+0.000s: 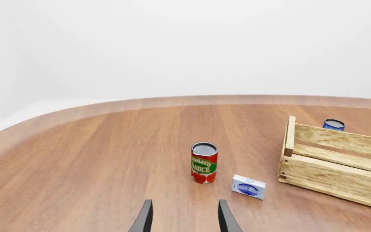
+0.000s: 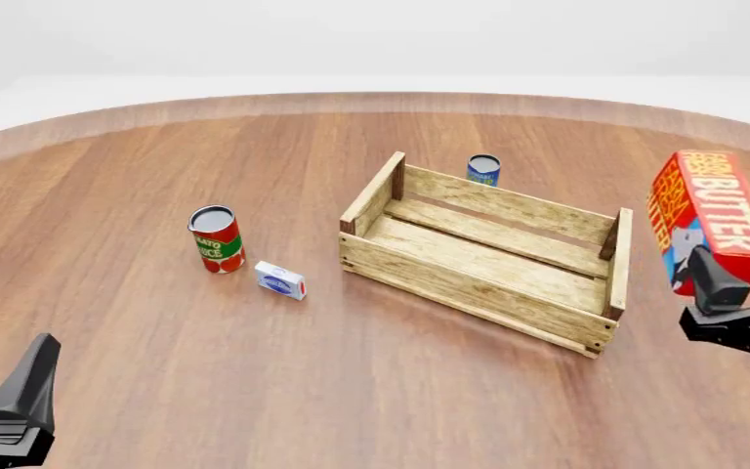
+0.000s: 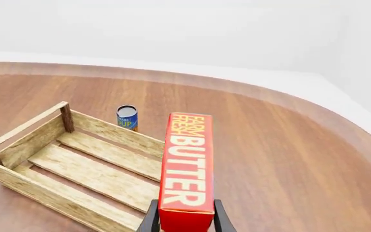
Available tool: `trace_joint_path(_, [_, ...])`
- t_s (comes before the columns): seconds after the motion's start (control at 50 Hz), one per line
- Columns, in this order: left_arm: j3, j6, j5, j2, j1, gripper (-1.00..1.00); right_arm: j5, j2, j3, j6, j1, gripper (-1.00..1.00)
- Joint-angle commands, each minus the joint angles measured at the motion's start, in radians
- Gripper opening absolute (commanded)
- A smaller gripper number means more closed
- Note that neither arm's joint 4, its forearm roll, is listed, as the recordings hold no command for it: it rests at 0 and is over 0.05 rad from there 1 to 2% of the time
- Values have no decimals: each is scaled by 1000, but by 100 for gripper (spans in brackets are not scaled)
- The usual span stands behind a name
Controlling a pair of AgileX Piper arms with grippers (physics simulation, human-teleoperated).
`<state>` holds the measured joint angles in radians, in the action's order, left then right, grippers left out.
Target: Pick up the butter and put it in the tray.
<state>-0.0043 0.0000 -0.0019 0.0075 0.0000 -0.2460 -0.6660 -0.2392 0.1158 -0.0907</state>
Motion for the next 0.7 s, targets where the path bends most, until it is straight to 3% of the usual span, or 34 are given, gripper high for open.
trace_joint_path(0.02, [0, 0, 0, 0, 0, 100, 92, 59, -82, 2, 54, -100])
trace_joint_path(0.26, [0, 0, 0, 0, 0, 100, 66, -14, -131, 26, 145, -100])
trace_joint_path(0.7, [0, 0, 0, 0, 0, 100, -96, -253, -187, 25, 250, -100])
